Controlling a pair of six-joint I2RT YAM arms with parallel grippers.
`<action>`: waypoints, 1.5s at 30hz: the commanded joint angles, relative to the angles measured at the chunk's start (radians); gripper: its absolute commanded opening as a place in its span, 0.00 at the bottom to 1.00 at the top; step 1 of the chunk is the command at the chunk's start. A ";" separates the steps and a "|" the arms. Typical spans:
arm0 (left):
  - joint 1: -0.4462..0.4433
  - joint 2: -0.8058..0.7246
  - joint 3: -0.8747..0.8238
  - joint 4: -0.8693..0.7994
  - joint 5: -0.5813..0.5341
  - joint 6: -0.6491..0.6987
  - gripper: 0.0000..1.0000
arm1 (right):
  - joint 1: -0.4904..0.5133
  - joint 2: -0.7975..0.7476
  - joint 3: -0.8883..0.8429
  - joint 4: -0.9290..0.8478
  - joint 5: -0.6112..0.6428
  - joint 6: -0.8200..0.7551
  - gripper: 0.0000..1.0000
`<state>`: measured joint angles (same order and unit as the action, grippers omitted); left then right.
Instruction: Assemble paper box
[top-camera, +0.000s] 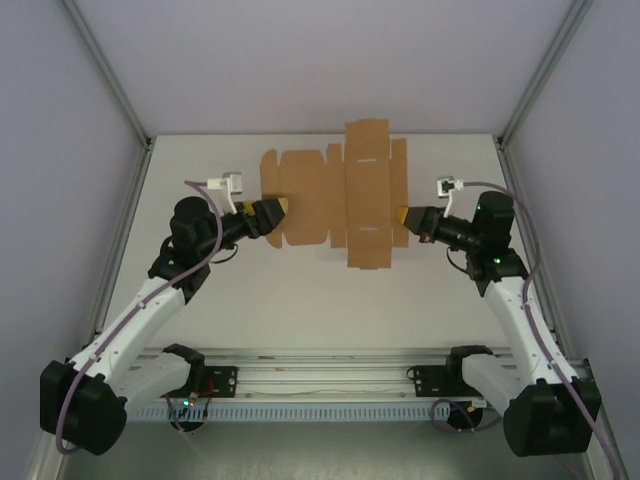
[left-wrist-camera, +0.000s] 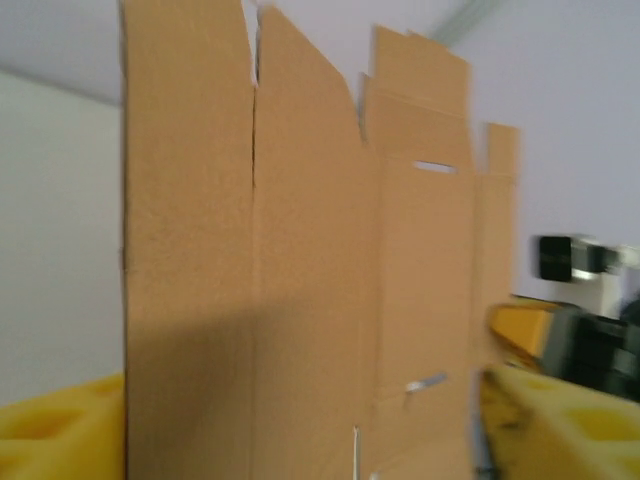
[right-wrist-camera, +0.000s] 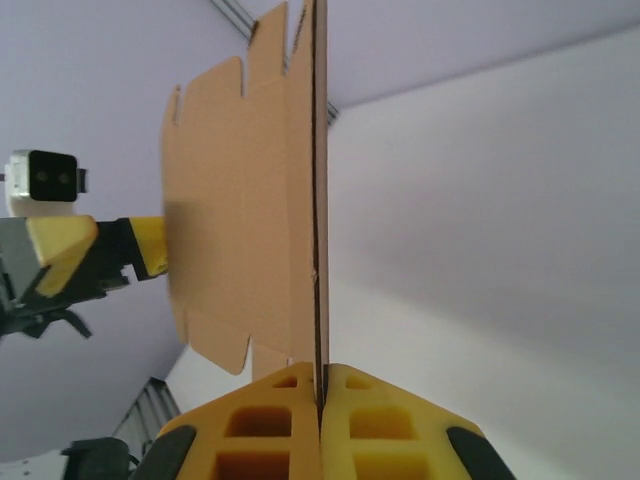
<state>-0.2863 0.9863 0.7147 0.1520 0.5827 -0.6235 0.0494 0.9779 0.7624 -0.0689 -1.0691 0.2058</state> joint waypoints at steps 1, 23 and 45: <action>0.000 -0.036 -0.027 -0.278 -0.335 0.099 1.00 | 0.055 0.063 0.045 -0.167 0.135 -0.199 0.00; -0.001 0.213 0.085 -0.174 -0.078 0.076 1.00 | 0.572 0.423 -0.059 0.291 1.233 -1.068 0.00; -0.129 0.685 0.610 -0.495 -0.015 0.238 0.95 | 0.722 0.495 -0.072 0.411 1.333 -1.211 0.00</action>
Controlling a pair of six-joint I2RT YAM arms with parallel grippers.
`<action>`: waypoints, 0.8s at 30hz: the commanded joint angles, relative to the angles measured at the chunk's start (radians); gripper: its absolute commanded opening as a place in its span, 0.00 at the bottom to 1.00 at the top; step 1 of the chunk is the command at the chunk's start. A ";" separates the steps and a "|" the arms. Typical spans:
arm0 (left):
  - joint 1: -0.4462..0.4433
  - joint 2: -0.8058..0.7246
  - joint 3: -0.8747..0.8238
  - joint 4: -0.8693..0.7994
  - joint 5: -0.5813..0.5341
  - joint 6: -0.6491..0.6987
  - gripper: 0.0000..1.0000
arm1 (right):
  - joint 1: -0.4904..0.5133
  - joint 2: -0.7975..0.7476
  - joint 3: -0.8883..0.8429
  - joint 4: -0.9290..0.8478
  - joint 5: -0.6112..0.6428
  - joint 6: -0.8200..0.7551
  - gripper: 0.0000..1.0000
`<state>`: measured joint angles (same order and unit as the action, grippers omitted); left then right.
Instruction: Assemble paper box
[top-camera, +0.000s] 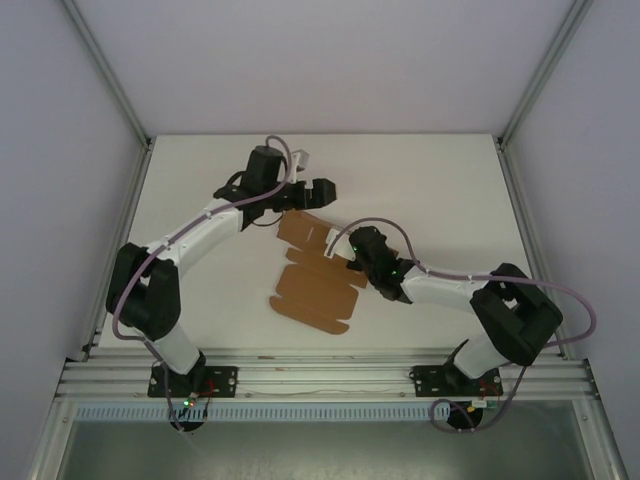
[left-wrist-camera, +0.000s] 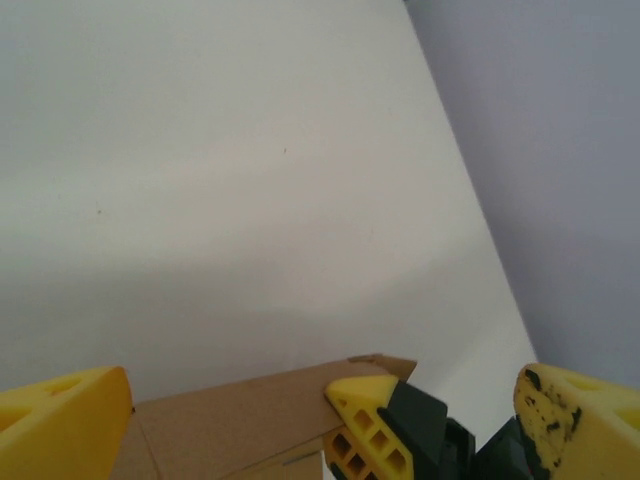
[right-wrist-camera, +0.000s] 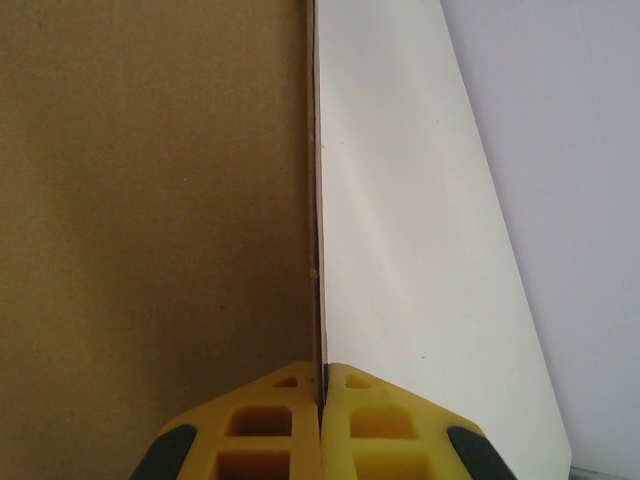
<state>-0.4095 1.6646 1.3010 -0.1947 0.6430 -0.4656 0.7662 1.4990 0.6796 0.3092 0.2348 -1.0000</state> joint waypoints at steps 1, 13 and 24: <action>-0.005 0.006 0.015 -0.155 -0.093 0.084 0.95 | 0.005 -0.031 0.009 0.031 0.030 -0.003 0.00; -0.037 0.037 -0.027 -0.141 -0.034 0.064 0.61 | 0.018 -0.056 0.018 0.030 0.028 -0.001 0.00; -0.049 0.016 -0.091 -0.135 -0.050 0.014 0.59 | 0.021 -0.079 0.004 0.075 0.049 0.002 0.00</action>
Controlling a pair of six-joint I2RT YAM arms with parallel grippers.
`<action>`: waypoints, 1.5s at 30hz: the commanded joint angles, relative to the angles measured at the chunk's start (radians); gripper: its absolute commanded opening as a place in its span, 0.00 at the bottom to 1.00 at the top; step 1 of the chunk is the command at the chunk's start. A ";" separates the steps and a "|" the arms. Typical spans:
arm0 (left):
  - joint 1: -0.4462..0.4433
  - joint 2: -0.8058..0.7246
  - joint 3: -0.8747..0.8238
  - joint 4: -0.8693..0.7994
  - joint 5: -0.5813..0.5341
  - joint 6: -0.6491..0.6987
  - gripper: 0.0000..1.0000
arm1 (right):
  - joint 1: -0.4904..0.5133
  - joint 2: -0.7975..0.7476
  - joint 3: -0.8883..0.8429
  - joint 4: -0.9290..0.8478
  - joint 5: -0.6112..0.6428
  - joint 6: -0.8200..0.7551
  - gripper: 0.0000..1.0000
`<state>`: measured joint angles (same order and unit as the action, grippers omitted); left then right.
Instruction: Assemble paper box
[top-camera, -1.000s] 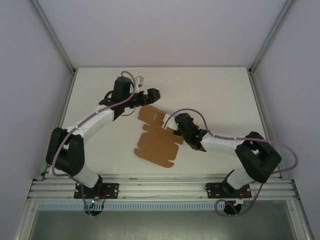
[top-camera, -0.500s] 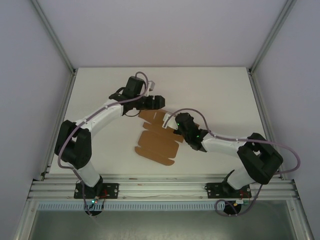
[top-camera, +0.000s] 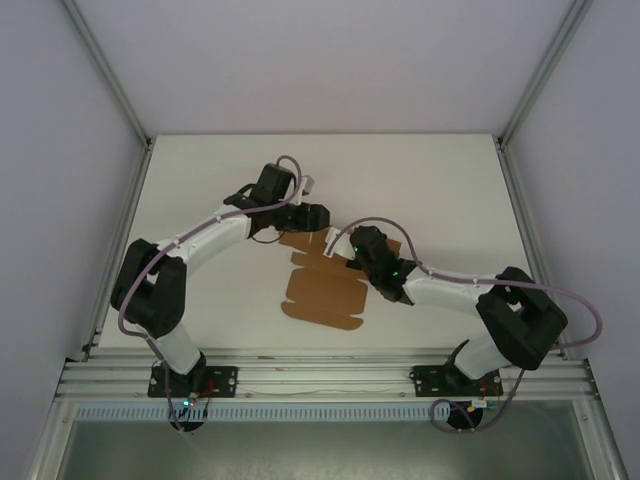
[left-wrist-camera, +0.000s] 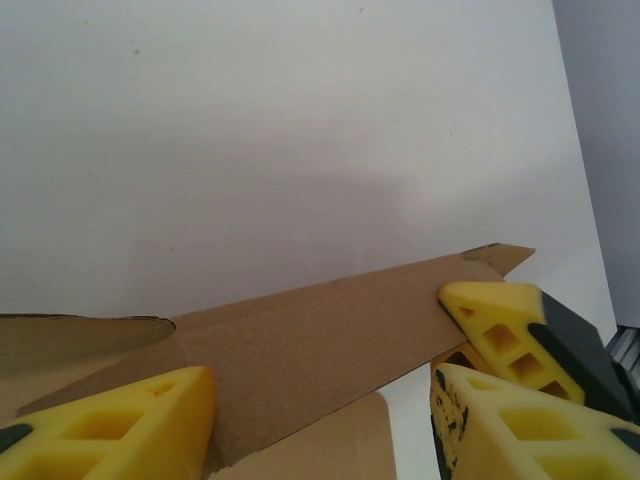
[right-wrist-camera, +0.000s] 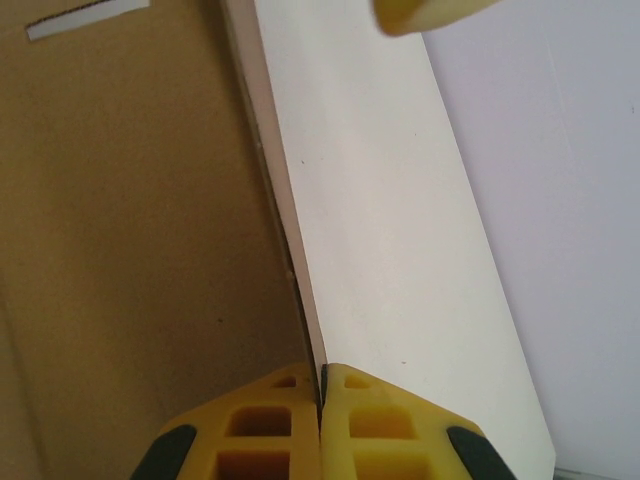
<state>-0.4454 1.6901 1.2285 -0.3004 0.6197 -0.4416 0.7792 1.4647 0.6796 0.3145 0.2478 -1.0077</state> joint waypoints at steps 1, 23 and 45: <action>-0.014 -0.014 -0.020 -0.045 -0.063 -0.002 0.59 | 0.009 -0.046 0.003 0.070 0.040 0.009 0.00; -0.024 0.014 -0.065 0.169 0.025 -0.186 0.32 | 0.029 -0.017 0.002 0.059 0.024 0.010 0.00; 0.048 -0.232 -0.291 0.125 -0.285 -0.088 1.00 | 0.033 -0.123 -0.052 0.016 0.048 0.050 0.00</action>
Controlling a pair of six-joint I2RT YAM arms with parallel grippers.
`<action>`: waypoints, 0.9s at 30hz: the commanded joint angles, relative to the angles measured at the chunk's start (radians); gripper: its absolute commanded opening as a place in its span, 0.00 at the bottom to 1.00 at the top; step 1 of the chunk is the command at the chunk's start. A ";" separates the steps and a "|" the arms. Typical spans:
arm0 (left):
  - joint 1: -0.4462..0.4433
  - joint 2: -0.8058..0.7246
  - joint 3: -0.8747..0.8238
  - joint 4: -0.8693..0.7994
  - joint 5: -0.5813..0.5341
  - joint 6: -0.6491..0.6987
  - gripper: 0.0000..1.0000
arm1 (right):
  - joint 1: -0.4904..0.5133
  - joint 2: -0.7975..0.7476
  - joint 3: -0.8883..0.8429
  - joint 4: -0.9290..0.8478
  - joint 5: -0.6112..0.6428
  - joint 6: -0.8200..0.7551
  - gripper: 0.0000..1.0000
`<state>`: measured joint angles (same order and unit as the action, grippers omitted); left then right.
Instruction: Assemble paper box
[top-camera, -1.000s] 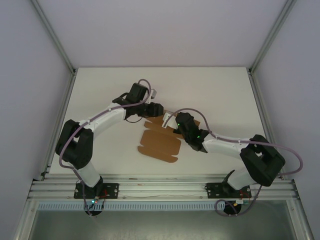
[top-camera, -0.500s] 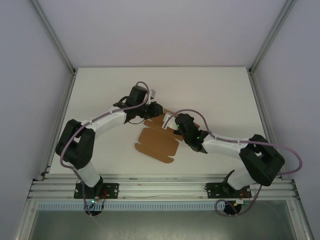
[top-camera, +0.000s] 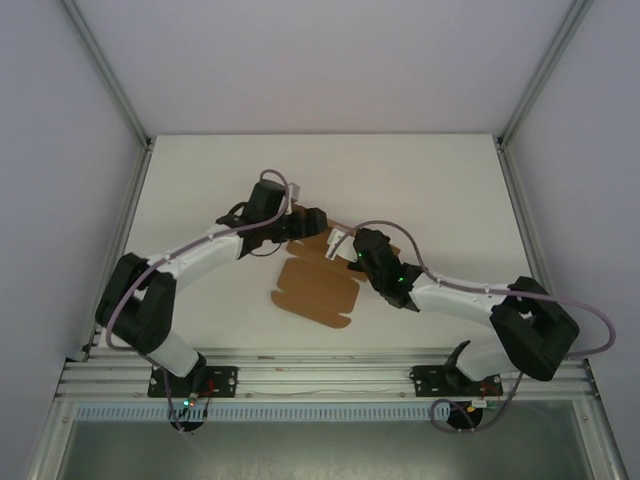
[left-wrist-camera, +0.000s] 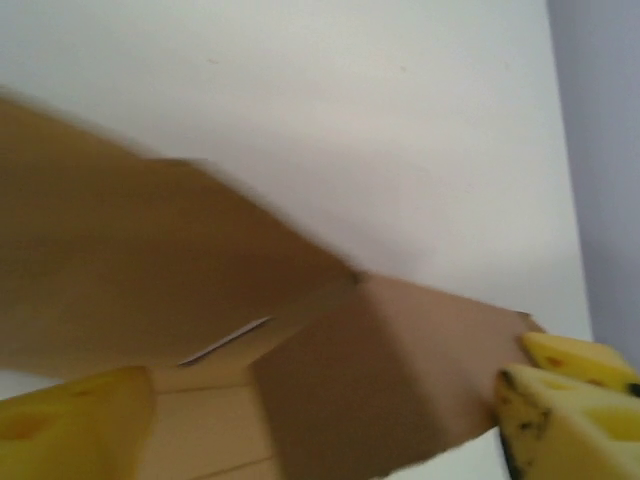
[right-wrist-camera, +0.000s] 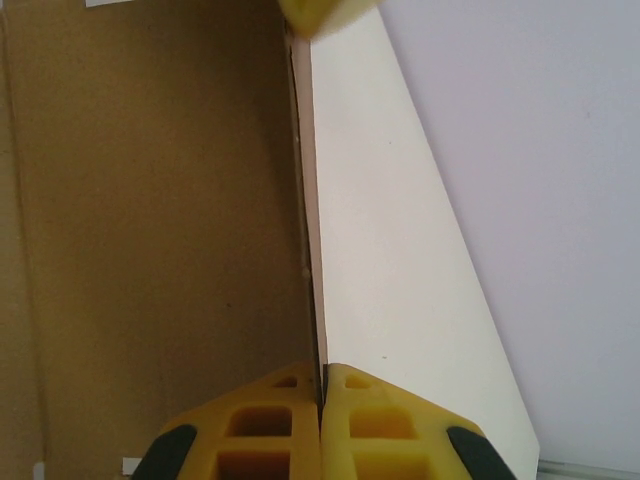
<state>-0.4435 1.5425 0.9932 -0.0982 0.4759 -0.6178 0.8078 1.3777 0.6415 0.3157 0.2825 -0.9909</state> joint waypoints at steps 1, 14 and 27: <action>0.078 -0.116 -0.088 -0.080 -0.148 0.098 1.00 | 0.001 -0.042 -0.013 0.001 0.008 0.037 0.00; 0.272 -0.164 -0.337 0.096 -0.026 0.216 1.00 | -0.129 -0.186 0.001 -0.109 -0.303 0.237 0.00; 0.272 0.016 -0.196 0.119 -0.028 0.249 0.99 | -0.131 -0.182 0.024 -0.132 -0.317 0.246 0.00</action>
<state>-0.1699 1.5455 0.7433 0.0345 0.4908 -0.4225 0.6773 1.2095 0.6380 0.1799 -0.0162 -0.7731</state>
